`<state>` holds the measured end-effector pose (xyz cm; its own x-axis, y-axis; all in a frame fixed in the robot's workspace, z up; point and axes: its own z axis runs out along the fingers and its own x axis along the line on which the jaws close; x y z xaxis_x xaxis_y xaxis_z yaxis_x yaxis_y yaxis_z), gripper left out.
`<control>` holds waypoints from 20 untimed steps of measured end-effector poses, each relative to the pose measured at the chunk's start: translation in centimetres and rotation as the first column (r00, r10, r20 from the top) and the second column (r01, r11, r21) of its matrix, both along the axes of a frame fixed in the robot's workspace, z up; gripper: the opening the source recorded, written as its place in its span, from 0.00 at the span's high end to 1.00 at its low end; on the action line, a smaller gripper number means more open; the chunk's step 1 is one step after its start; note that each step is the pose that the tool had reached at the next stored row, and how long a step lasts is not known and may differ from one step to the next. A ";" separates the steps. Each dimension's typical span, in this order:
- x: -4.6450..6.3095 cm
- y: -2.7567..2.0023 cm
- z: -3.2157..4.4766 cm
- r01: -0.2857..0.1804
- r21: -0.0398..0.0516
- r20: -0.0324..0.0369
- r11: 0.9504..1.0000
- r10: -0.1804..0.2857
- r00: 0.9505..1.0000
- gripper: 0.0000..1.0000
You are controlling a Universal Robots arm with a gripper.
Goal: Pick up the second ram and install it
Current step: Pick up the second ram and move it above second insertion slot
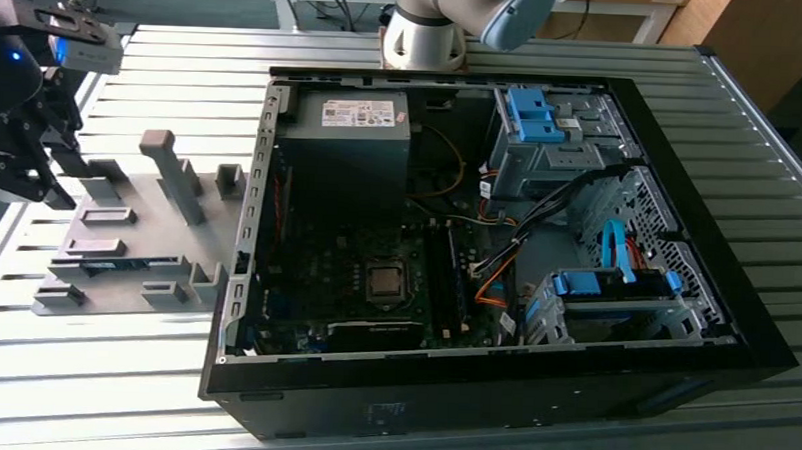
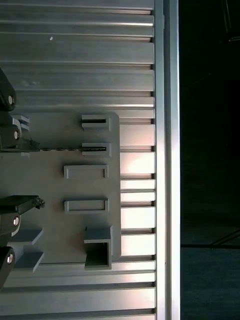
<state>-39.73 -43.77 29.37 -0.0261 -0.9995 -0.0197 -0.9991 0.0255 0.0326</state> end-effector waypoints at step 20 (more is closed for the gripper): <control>-0.1 0.00 -0.75 0.000 0.000 0.000 1.000 0.000 1.000 0.53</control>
<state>-39.79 -43.76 28.63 -0.0262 -0.9995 -0.0197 -0.9991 0.0256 0.0325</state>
